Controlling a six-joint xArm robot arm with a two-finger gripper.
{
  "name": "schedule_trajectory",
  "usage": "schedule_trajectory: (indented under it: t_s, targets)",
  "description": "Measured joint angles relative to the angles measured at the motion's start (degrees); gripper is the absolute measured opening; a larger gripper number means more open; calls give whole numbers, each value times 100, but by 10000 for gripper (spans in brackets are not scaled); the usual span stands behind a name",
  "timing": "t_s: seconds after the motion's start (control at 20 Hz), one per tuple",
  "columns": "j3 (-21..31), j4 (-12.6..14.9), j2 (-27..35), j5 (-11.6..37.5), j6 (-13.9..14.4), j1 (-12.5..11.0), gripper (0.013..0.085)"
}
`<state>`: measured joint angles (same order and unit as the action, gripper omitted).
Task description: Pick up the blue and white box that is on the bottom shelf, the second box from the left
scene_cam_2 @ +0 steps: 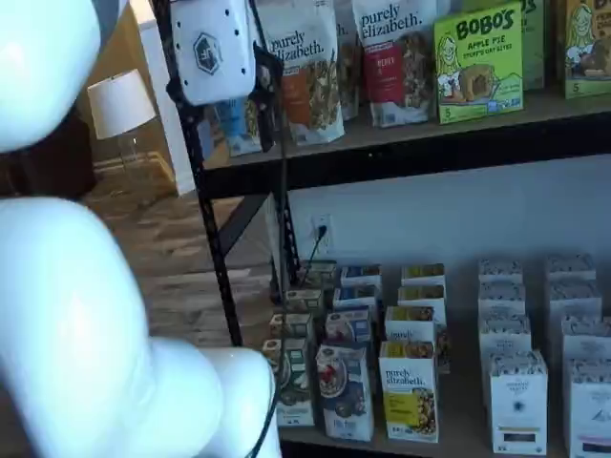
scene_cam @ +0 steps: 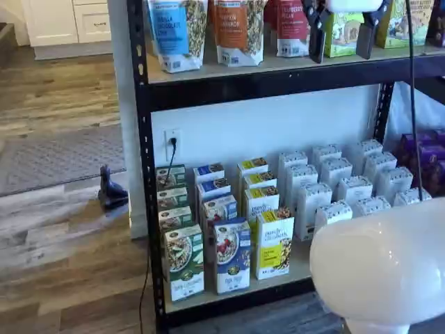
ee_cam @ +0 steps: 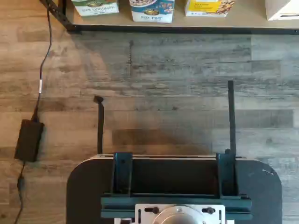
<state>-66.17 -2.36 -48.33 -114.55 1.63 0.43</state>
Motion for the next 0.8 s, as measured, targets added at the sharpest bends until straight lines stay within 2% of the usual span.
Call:
schedule_trajectory:
  t_s: [0.15,0.5,0.8]
  targets:
    - [29,-124,-30,62,-59,-112,850]
    - [155,33,-37,292,30,50,850]
    - [482,8,-47,645,27,40,850]
